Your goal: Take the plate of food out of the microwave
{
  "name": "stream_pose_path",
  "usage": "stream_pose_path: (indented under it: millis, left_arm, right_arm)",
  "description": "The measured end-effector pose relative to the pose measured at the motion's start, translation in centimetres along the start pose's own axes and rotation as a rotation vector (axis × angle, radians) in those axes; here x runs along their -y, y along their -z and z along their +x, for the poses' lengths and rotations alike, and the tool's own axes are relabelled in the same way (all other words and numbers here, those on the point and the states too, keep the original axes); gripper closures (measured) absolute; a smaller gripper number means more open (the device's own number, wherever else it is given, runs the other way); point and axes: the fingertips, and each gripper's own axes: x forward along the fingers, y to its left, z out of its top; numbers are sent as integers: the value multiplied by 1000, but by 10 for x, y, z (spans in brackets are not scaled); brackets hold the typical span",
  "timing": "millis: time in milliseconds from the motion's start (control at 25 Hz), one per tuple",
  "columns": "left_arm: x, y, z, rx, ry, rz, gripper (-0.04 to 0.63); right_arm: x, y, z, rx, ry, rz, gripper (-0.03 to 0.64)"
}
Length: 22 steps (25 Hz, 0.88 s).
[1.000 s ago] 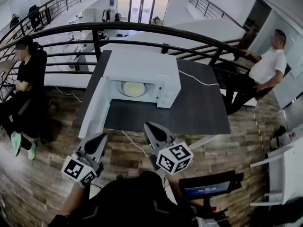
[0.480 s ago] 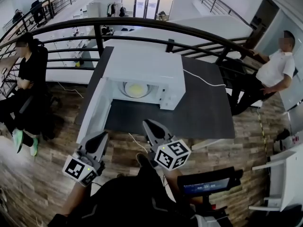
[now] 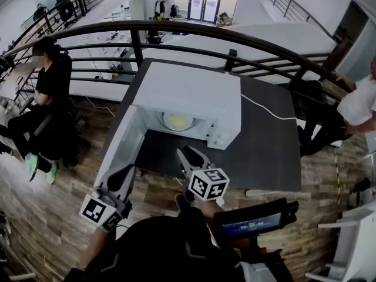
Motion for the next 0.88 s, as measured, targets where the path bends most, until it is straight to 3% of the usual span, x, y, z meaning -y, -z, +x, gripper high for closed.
stream_pose_path:
  millis: [160, 440, 600, 800, 880]
  left_arm:
    - [-12, -1, 7, -5, -54, 12, 591]
    - [-28, 1, 15, -23, -123, 20, 591]
    - [-31, -7, 21, -17, -150, 41, 591]
    - [-43, -10, 16, -23, -210, 39, 591]
    - [-56, -9, 16, -24, -228, 38, 591]
  right_arm:
    - [23, 13, 23, -41, -8, 60, 515]
    - [75, 44, 60, -84, -5, 387, 384]
    - [103, 59, 73, -92, 24, 530, 376]
    - [126, 80, 94, -65, 22, 825, 376]
    - [136, 91, 110, -64, 44, 866, 376]
